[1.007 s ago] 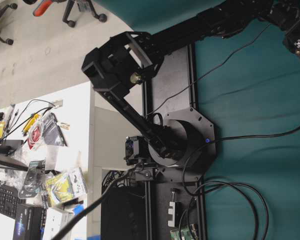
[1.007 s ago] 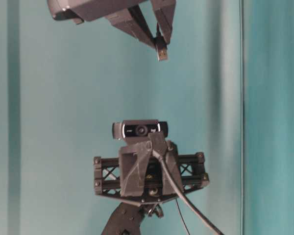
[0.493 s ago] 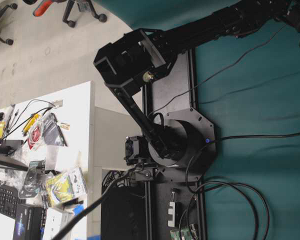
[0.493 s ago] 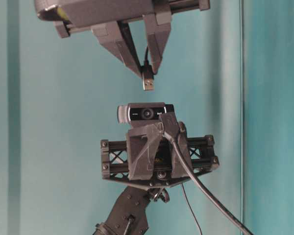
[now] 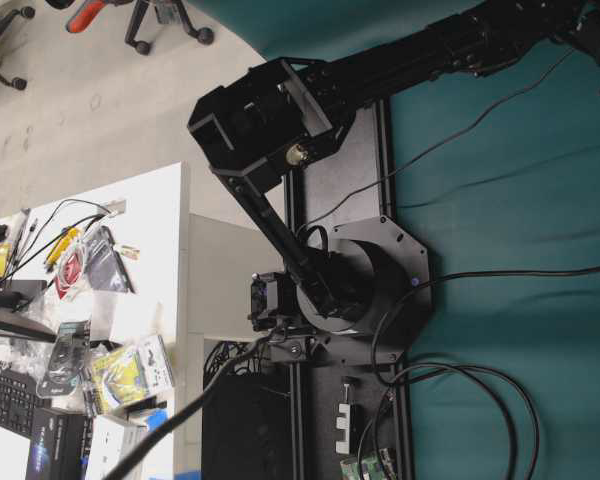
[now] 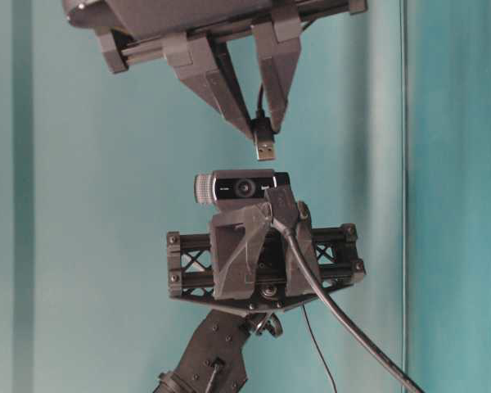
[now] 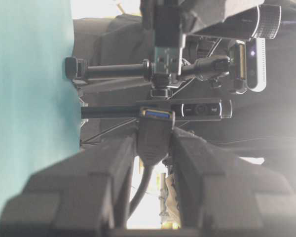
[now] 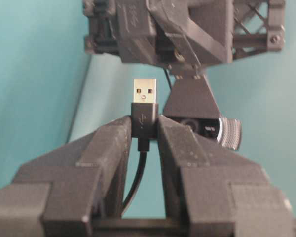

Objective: Insert the USB using both arms.
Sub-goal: 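Align the right gripper's USB plug above the left gripper's socket, then push the USB plug down into the socket with the right gripper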

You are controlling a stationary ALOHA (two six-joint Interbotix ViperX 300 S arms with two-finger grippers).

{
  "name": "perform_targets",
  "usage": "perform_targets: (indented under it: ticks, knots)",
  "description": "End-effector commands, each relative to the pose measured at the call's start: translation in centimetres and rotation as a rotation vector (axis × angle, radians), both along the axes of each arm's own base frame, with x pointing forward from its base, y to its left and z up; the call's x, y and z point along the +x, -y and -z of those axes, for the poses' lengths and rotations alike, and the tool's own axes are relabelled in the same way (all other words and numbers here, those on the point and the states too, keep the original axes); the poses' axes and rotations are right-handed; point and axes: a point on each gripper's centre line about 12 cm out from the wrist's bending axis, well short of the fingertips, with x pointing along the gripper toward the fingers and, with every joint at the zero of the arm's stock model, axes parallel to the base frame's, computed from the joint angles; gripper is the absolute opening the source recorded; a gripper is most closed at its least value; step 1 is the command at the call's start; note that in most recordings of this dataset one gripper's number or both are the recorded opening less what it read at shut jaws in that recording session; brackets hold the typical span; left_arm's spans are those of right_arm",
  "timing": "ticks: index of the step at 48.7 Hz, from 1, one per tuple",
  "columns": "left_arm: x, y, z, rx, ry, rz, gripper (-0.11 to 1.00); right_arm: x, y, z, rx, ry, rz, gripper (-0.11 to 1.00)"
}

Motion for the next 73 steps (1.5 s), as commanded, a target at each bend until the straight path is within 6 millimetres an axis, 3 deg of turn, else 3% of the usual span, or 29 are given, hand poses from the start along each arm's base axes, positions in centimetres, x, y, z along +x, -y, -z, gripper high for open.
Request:
perform_targets:
  ticks: [1,73]
  knots:
    - [0.4,0.2,-1.1,0.003,0.024,0.001,0.30,0.3,-0.2,-0.8,0.001,0.022,-0.015,0.20]
    - [1.4,1.2,0.0,0.018,0.004,0.018,0.30,0.9,-0.8,-0.1,0.031,-0.029,-0.108,0.20]
